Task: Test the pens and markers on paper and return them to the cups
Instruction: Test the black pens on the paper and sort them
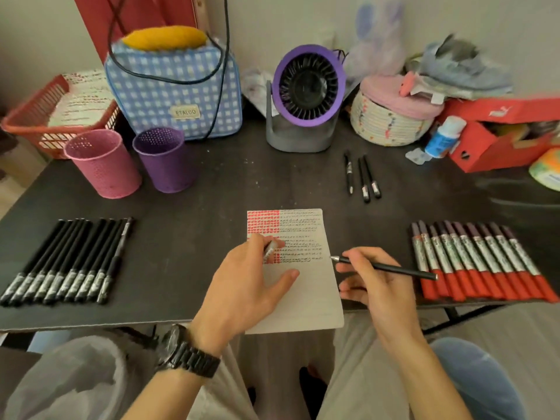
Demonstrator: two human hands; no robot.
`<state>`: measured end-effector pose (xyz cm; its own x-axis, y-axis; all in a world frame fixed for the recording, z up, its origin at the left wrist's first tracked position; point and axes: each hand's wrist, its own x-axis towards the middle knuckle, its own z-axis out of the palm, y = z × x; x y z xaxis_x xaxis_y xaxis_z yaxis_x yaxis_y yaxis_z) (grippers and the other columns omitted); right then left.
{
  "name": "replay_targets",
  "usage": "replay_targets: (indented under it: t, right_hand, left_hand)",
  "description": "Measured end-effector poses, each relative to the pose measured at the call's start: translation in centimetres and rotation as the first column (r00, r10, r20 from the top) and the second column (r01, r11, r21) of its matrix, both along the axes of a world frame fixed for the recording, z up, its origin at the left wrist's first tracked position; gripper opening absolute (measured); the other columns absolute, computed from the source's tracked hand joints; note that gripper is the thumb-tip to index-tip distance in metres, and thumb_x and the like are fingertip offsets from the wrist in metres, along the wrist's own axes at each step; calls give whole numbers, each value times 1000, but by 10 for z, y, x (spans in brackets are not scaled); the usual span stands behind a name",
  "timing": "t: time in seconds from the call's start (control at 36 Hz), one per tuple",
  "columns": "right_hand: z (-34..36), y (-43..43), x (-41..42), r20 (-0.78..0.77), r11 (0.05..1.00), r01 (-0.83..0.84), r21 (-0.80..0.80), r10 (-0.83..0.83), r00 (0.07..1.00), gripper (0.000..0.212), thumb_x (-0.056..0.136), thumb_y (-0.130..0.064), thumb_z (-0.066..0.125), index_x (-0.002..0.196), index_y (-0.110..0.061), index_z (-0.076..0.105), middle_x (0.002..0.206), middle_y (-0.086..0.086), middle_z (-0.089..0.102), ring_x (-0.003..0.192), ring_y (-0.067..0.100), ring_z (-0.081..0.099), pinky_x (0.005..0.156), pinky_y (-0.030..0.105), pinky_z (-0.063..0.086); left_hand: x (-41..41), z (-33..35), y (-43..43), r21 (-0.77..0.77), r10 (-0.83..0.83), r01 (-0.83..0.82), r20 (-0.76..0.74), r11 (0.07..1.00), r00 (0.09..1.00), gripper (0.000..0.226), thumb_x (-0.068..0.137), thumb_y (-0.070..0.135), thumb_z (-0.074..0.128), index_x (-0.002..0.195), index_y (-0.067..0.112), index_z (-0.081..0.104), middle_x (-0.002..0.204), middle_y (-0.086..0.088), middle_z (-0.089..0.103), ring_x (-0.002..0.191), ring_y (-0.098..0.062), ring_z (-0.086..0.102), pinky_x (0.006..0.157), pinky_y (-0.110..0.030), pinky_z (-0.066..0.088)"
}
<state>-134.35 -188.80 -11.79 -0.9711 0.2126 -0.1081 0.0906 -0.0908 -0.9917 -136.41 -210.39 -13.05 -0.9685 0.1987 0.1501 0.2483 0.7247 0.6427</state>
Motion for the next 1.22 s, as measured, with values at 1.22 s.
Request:
replay_targets:
  t: [1.22]
  right_hand:
    - [-19, -16, -56, -81, 843, 74, 532, -36, 996, 33, 90, -20, 73, 61, -22, 57, 51, -5, 65, 46, 4, 63, 50, 12, 45]
  left_hand:
    - [-19, -16, 20, -111, 35, -39, -36, 993, 999, 53, 79, 68, 62, 122, 41, 44, 121, 23, 57, 112, -2, 47, 94, -16, 29]
